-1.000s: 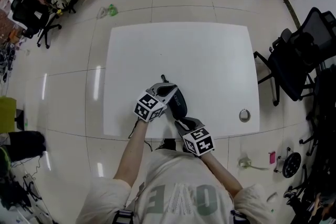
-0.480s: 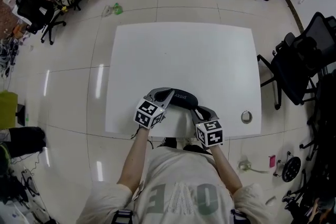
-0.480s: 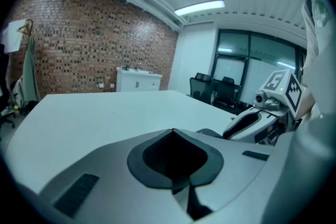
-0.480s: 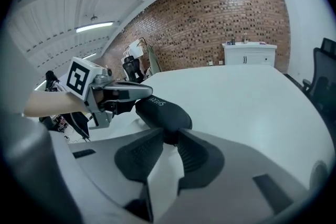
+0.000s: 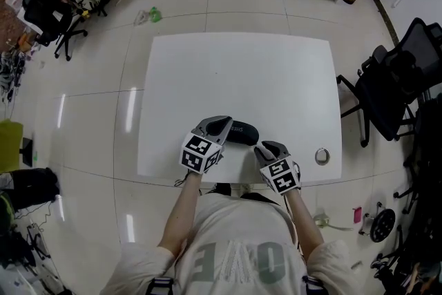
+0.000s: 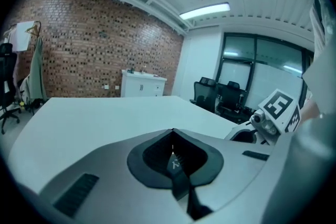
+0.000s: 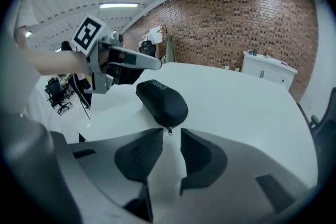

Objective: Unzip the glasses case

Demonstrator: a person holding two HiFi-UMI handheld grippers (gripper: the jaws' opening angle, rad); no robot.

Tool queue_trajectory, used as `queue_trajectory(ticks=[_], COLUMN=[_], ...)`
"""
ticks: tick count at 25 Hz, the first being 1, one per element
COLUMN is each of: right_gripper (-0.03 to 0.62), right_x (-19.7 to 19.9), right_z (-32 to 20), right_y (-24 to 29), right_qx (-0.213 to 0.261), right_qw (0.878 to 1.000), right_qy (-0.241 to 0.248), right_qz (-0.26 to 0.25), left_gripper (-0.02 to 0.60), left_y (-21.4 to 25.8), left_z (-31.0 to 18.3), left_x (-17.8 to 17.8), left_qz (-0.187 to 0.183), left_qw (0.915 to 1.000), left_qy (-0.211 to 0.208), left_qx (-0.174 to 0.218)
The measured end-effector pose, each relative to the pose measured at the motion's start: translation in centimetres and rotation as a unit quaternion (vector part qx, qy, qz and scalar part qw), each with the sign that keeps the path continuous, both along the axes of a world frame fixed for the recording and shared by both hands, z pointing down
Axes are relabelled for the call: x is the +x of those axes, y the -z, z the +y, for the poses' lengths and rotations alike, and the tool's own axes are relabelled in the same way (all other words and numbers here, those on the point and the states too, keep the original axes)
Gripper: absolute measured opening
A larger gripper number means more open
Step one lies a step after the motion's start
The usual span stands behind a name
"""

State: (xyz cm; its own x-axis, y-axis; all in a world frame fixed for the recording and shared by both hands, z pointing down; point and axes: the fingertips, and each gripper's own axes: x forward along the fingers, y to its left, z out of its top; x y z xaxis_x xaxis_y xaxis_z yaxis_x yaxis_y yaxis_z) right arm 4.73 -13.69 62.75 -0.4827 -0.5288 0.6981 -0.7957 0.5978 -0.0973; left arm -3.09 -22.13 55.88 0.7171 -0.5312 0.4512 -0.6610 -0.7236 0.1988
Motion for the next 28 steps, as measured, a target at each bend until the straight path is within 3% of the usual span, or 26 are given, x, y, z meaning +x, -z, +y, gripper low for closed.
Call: queue_trajectory(ticks=[5, 9, 13, 21, 24, 28], right_gripper=[0.078, 0.078, 0.077, 0.077, 0.009, 0.0], right_x=[-0.3, -0.3, -0.7, -1.0, -1.0, -0.9], right_z=[-0.1, -0.5, -0.4, -0.7, -0.6, 0.1], right_y=[-2.0, -1.8, -1.7, -1.6, -1.7, -1.5], right_qx=[-0.021, -0.01, 0.011, 0.015, 0.009, 0.016], right_qw=[0.999, 0.997, 0.994, 0.994, 0.996, 0.995], right_qy=[0.04, 0.061, 0.087, 0.081, 0.064, 0.073], right_qz=[0.021, 0.038, 0.072, 0.068, 0.064, 0.072], left_gripper=[-0.008, -0.008, -0.008, -0.008, -0.008, -0.008], left_y=[-1.2, -1.8, -2.2, -2.2, -2.4, -2.4], left_z=[0.7, 0.3, 0.5, 0.7, 0.5, 0.4], left_x=[1.9, 1.8, 1.9, 1.7, 1.6, 1.8], left_qz=[-0.032, -0.029, -0.047, -0.05, -0.052, -0.055], left_qw=[0.9991, 0.9985, 0.9981, 0.9981, 0.9981, 0.9981], left_qy=[-0.022, -0.023, -0.023, -0.017, -0.013, -0.01], left_qx=[-0.018, -0.04, -0.033, -0.033, -0.031, -0.026])
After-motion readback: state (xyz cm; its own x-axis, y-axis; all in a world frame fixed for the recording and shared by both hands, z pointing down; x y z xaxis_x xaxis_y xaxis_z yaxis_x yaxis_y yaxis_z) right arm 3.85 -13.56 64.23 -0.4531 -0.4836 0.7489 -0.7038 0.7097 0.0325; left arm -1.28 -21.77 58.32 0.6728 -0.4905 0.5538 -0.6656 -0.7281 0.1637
